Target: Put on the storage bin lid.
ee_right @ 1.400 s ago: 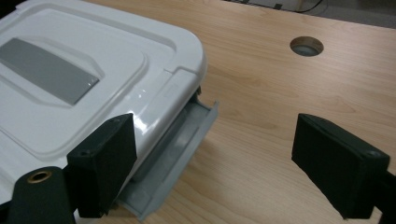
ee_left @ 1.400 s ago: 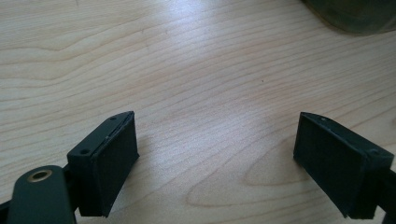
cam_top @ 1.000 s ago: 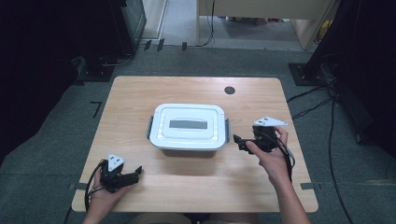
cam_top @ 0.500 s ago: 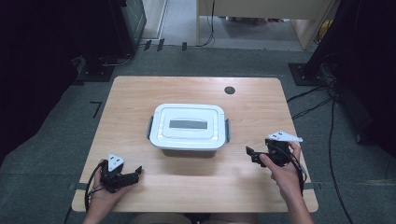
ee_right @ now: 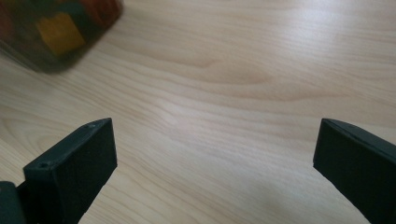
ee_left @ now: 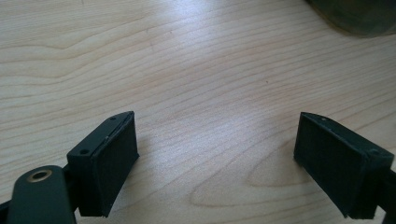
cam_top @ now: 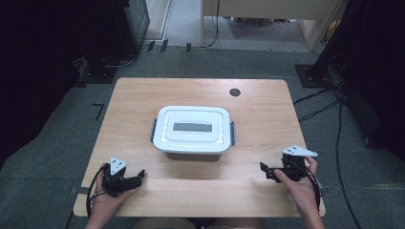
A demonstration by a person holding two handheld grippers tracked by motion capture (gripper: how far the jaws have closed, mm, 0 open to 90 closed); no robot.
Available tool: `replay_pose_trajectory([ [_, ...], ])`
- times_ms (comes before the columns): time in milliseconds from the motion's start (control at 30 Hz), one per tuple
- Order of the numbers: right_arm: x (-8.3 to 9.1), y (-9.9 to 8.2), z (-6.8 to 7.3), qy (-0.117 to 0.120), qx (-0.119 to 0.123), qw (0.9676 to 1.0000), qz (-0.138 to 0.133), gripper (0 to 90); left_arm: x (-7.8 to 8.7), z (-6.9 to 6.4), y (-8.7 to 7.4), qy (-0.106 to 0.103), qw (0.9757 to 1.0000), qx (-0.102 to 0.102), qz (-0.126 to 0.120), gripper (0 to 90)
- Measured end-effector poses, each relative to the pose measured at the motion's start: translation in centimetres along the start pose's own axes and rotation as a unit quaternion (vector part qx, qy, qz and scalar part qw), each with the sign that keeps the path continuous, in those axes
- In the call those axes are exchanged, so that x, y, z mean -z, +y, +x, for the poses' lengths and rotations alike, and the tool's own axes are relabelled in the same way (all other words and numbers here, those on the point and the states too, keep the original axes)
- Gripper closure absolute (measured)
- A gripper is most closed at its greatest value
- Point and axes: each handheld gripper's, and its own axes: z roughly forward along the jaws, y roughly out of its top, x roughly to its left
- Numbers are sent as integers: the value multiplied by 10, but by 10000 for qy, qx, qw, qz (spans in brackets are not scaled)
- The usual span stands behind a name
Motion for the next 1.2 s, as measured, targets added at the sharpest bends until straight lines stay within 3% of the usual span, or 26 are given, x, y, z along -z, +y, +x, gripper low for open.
replay_pose_trajectory([
  [100,-1,-7,-4,-206,69,9997,132,0,0,0,0,11,10000,9,-1,134],
  [500,-3,-35,-31,-277,-141,9991,283,0,0,1,0,84,9999,71,2,134],
  [767,0,-48,-44,-485,-270,9979,332,0,0,1,0,90,9999,85,0,135],
  [933,1,-58,-44,-754,-71,9970,171,0,0,1,0,94,9999,87,-1,134],
  [1200,1,-60,-43,-780,-73,9969,83,0,0,1,0,96,9999,89,-5,134],
])
